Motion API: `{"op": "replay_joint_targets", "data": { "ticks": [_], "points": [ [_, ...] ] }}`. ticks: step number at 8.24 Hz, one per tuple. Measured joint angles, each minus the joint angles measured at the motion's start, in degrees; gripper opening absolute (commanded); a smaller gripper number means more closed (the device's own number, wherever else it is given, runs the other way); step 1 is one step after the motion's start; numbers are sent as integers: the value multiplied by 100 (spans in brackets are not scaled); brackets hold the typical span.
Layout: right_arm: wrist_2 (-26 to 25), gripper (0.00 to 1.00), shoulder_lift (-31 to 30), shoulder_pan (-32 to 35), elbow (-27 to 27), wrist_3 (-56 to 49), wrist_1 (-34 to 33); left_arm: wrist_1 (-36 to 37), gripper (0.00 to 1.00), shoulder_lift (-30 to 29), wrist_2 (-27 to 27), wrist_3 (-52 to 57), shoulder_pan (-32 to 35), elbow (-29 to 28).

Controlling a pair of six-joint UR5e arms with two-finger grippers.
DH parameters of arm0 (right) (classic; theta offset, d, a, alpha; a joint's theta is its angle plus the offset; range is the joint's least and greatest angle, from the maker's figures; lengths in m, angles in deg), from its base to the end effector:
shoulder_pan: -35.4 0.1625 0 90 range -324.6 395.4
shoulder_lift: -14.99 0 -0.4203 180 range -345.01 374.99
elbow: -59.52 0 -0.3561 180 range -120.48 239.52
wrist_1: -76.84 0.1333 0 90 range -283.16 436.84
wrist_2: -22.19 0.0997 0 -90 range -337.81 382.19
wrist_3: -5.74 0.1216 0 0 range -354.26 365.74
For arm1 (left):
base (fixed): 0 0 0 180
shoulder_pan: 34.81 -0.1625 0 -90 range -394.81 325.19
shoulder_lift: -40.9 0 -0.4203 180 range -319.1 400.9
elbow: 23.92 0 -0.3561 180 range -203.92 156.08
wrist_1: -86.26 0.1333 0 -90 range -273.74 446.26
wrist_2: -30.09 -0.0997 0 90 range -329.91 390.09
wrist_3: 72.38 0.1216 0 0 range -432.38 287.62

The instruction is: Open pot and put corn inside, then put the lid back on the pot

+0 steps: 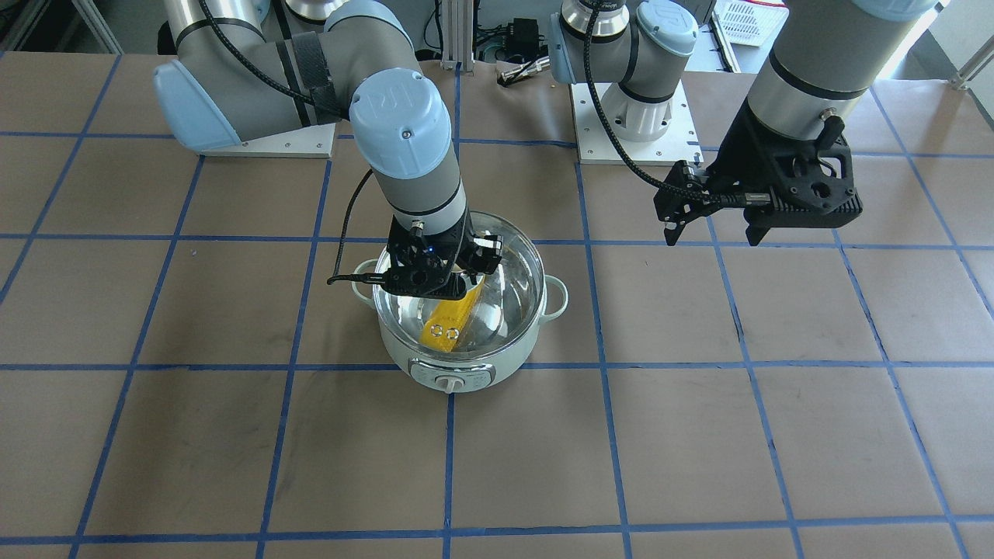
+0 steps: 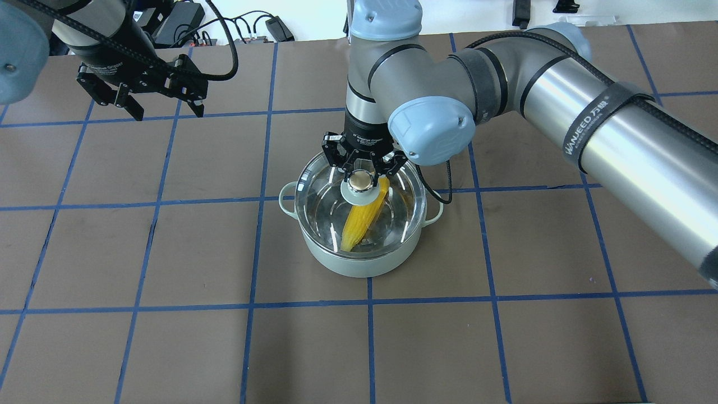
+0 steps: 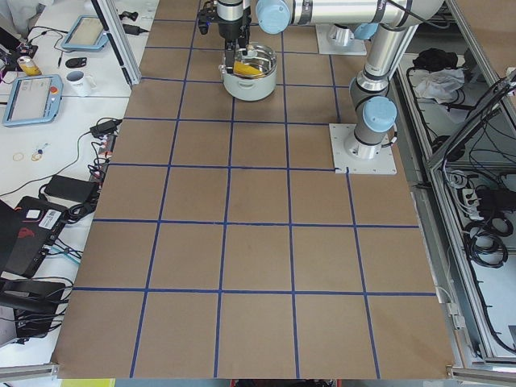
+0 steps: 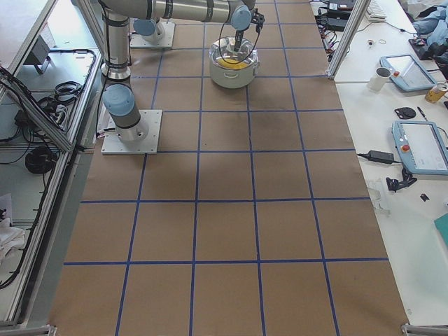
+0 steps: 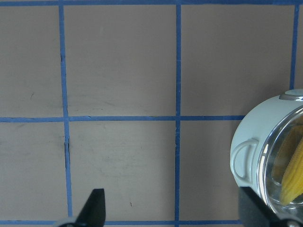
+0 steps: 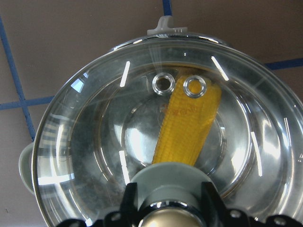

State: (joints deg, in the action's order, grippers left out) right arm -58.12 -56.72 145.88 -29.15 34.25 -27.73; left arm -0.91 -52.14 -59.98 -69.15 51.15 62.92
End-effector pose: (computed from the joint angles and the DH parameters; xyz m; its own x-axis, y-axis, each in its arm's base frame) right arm 0.3425 -0.4775 0.3338 -0.9805 0.1495 -0.1279 0.1348 0.9840 0.1169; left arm -0.0987 -0.4924 0.4666 -0.9999 -0.0143 -0.0041 -0.0140 0.9986 -0.0513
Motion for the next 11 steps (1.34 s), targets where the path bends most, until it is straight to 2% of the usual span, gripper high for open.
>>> {"op": "replay_joint_targets", "data": {
  "ticks": [1,2,3,5,6,8,11],
  "points": [
    [-12,55,9,0,0,-2,-33,-1,100,-12,5,8,0,4],
    [-39,59,13,0,0,-3,-71,3,100,-37,-10,41,0,3],
    [-99,79,15,0,3,0,-179,13,100,-53,-20,68,0,2],
    [-168,93,1,-1,15,1,-348,22,100,-62,-10,86,0,0],
    [-183,97,-18,-2,27,1,-374,24,100,-65,-2,89,0,0],
    [-305,98,-203,-83,117,-96,-324,24,100,-65,-6,90,0,0],
    [-442,100,-1098,-887,245,-1566,514,-5,100,-24,-33,61,3,-7]
  ]
}}
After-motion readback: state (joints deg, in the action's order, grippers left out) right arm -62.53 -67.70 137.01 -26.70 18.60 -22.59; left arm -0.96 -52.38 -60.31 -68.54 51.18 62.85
